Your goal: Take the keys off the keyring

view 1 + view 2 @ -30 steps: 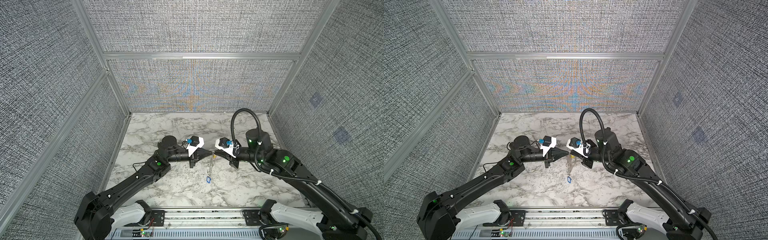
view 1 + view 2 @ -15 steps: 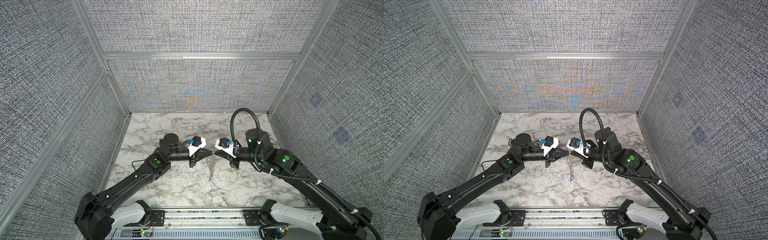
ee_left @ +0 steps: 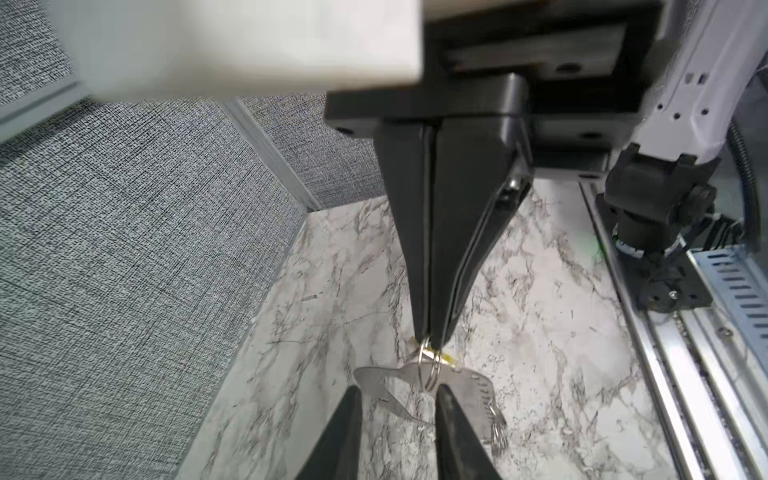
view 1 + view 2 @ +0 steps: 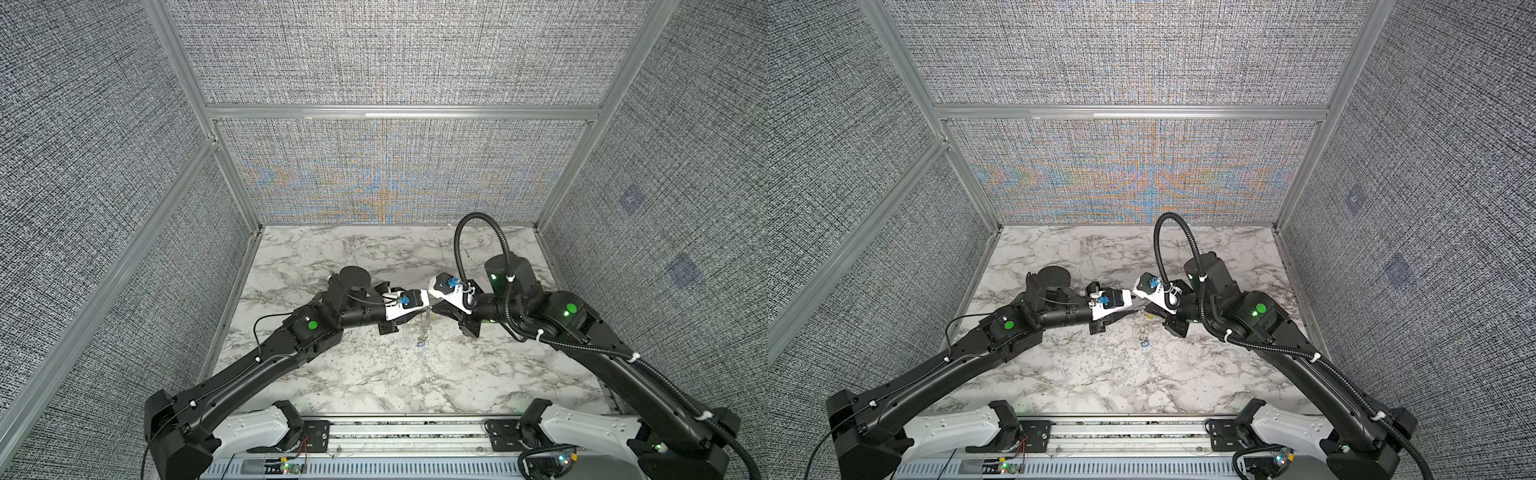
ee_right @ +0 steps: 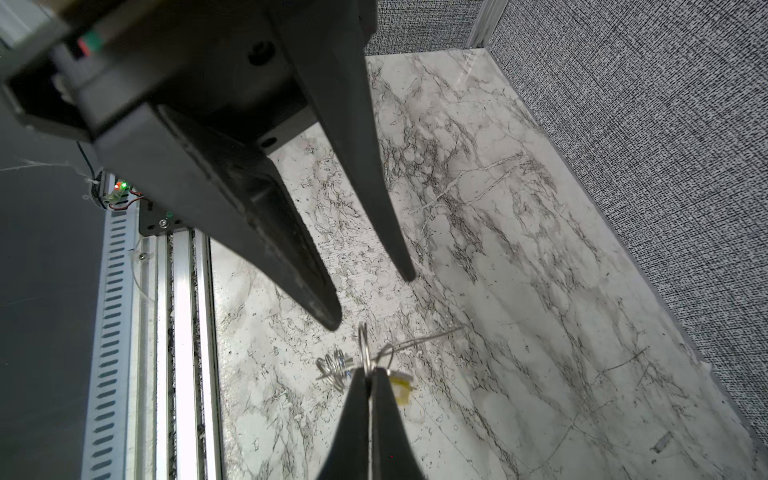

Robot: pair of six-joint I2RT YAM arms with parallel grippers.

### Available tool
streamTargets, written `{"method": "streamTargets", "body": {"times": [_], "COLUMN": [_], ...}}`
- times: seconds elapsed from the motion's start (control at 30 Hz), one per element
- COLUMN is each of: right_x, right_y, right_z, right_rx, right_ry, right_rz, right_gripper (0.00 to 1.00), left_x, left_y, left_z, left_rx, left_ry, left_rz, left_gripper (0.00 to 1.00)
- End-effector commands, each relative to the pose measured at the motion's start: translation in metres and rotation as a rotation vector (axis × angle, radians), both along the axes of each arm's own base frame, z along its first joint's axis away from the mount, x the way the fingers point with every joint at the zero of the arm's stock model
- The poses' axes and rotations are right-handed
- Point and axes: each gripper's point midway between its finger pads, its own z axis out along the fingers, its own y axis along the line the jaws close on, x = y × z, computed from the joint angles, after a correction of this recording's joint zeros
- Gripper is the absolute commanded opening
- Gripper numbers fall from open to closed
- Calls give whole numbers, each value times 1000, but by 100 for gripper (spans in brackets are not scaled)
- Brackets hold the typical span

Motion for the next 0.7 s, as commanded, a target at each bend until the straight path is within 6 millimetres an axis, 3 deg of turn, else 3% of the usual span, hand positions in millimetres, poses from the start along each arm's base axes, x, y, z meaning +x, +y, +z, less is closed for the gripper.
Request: {"method": "streamTargets", "body": {"times": [0.0, 0.67], "right_x": [-2, -4], "right_y": [1, 3], "right_z": [2, -1], "right_rx": [5, 2], "right_ry": [17, 53], "right_rz": [3, 12], "right_gripper": [0, 0], "left_x": [9, 7], "left_y": [2, -14], "left_z": [0, -8], "left_rx": [53, 132], "left_ry": [-105, -178], "left_rz": [50, 61], "left_gripper": [32, 18]}}
